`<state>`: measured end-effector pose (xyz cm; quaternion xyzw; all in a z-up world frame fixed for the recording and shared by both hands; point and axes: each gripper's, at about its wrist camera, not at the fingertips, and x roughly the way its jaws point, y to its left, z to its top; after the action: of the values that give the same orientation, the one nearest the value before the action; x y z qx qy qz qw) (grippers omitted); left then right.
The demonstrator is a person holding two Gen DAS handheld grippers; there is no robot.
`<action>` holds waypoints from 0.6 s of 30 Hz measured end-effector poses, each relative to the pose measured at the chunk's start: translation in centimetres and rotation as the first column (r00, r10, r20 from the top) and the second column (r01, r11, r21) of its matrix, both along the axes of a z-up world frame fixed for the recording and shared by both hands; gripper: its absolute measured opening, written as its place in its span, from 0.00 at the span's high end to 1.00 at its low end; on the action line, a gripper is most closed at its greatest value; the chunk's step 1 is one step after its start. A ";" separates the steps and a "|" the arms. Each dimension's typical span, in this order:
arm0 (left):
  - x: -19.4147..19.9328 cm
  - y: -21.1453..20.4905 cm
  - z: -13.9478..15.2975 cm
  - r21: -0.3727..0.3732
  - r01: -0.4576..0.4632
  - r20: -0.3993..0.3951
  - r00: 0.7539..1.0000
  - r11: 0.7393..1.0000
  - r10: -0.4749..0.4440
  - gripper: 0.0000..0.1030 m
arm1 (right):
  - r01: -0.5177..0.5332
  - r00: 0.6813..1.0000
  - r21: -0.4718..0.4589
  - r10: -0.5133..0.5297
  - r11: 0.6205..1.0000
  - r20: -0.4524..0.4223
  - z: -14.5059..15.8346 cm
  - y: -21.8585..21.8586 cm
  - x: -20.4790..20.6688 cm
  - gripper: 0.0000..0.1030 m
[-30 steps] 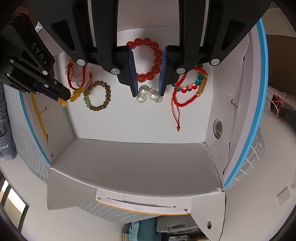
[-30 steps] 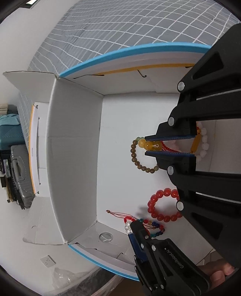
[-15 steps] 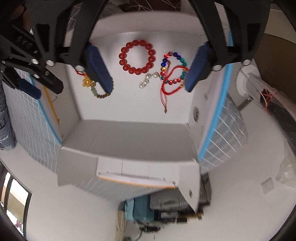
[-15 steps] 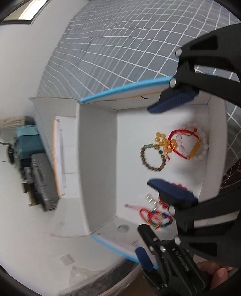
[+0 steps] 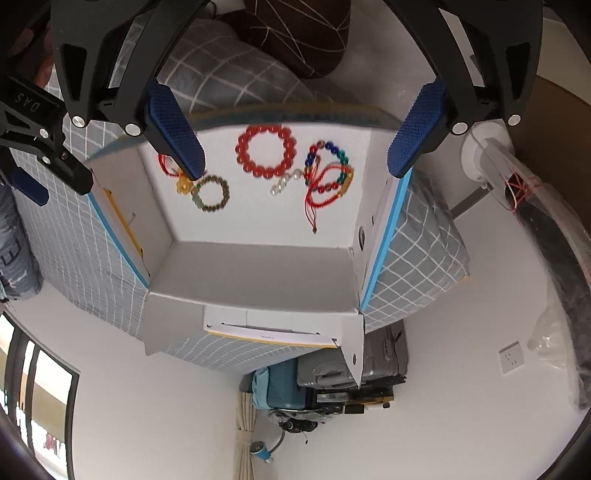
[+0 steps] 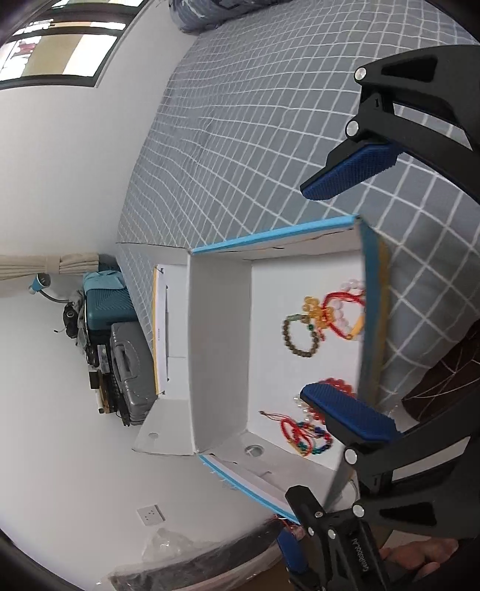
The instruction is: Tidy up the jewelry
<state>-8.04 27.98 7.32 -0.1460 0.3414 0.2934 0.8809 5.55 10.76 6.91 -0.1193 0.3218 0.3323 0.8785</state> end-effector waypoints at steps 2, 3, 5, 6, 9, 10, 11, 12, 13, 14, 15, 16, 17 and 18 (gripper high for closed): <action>-0.2 -0.2 -0.4 -0.013 0.006 -0.007 1.000 1.000 -0.006 0.05 | -0.005 1.000 -0.004 0.005 1.000 -0.014 -0.5 -0.3 -0.6 0.07; -0.4 -0.4 -0.7 -0.024 0.012 -0.008 1.000 1.000 -0.012 0.05 | 0.005 1.000 -0.006 -0.005 1.000 -0.030 -0.8 -0.6 -0.8 0.07; -0.7 -0.8 -1.1 -0.024 0.024 -0.014 1.000 0.999 -0.024 0.05 | 0.016 0.999 -0.013 -0.016 1.000 -0.043 -1.4 -0.9 -1.2 0.07; -0.7 -1.0 -1.2 -0.023 0.029 -0.014 0.999 0.999 -0.029 0.05 | 0.022 0.999 -0.018 -0.023 1.000 -0.042 -1.7 -1.1 -1.4 0.07; -0.9 -1.6 -1.5 -0.012 0.041 -0.019 0.999 0.999 -0.041 0.05 | 0.025 0.998 -0.023 -0.026 0.999 -0.051 -2.2 -1.1 -1.6 0.07; -1.0 -1.8 -1.6 -0.004 0.045 -0.022 0.999 0.999 -0.045 0.05 | 0.027 0.998 -0.025 -0.029 0.999 -0.049 -2.3 -1.1 -1.6 0.07; -1.0 -2.0 -1.6 0.002 0.046 -0.026 0.999 0.999 -0.046 0.05 | 0.032 0.999 -0.030 -0.034 0.999 -0.042 -2.3 -1.0 -1.6 0.07; -1.1 -2.1 -1.7 0.006 0.048 -0.028 0.998 0.999 -0.048 0.05 | 0.036 0.999 -0.032 -0.038 0.999 -0.038 -2.3 -1.0 -1.7 0.07; -1.2 -2.1 -1.7 0.007 0.049 -0.027 0.998 0.999 -0.049 0.06 | 0.040 0.998 -0.028 -0.041 0.999 -0.037 -2.3 -1.1 -1.7 0.07; -1.3 -2.1 -1.7 0.008 0.048 -0.027 0.998 0.999 -0.048 0.06 | 0.042 0.998 -0.026 -0.043 0.999 -0.035 -2.3 -1.1 -1.7 0.07; -1.4 -2.1 -1.8 0.008 0.048 -0.028 0.998 0.999 -0.047 0.06 | 0.045 0.998 -0.026 -0.045 0.999 -0.032 -2.2 -1.1 -1.7 0.07; -1.4 -2.0 -1.7 0.004 0.047 -0.028 0.998 0.999 -0.047 0.06 | 0.046 0.998 -0.026 -0.046 0.999 -0.030 -2.2 -1.2 -1.8 0.07; -1.4 -2.0 -1.8 -0.001 0.048 -0.026 0.999 0.999 -0.048 0.06 | 0.046 0.998 -0.026 -0.047 0.999 -0.029 -2.1 -1.2 -1.8 0.07; -1.5 -1.9 -1.8 -0.006 0.048 -0.026 0.998 0.999 -0.048 0.05 | 0.047 0.998 -0.025 -0.048 0.999 -0.029 -2.1 -1.1 -1.9 0.07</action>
<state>-9.54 26.07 5.48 -0.1362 0.3572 0.2731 0.8828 3.68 9.63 4.77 -0.1174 0.3417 0.3090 0.8798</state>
